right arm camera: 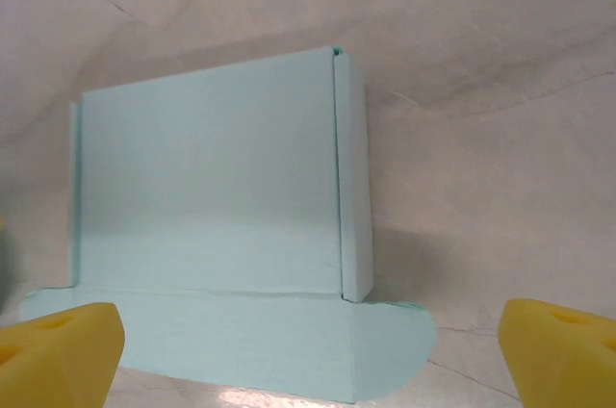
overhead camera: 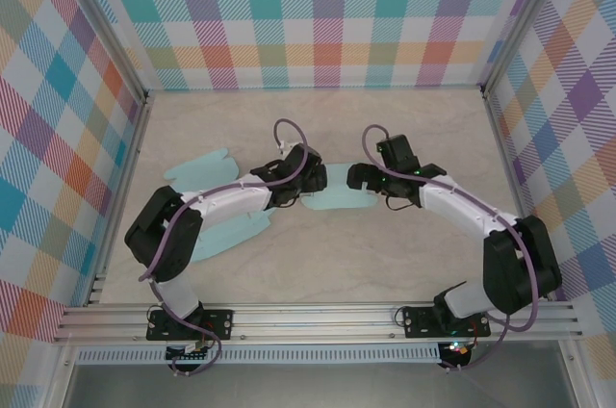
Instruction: Fold the paper box
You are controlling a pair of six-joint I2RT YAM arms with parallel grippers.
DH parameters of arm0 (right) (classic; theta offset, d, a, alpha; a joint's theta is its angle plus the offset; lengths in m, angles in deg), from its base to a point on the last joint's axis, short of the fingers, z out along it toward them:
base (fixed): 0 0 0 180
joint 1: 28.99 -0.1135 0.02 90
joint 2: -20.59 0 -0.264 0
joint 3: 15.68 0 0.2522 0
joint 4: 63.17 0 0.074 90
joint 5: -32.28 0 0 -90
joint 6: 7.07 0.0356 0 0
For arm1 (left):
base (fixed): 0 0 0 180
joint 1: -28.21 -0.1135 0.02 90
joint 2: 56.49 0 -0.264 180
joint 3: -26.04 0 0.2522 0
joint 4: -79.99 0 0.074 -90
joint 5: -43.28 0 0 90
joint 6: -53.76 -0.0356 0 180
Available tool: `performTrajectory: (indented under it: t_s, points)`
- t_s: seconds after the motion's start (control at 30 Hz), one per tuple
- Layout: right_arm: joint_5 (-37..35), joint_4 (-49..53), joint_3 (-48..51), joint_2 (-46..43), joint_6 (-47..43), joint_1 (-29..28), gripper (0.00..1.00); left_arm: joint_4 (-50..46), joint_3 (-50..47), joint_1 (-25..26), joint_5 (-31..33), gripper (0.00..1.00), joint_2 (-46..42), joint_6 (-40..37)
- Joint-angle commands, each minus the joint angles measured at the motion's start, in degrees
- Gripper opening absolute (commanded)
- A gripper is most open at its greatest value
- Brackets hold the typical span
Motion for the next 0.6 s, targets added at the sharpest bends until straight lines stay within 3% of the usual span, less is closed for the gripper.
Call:
performTrajectory:
  t_s: [0.0,0.33,0.57]
  points:
    - [8.6,-4.5,2.8,-0.4,2.1,3.9,1.0,1.3,2.5,-2.0,-3.4,0.83,1.4,-1.1]
    - [17.9,-11.9,6.7,3.6,5.0,8.3,1.0,4.6,2.9,-5.5,-14.5,0.66,6.9,0.9]
    - [19.2,-14.4,6.6,7.6,5.8,8.7,1.0,4.7,1.8,-6.5,-15.6,0.58,8.6,2.4]
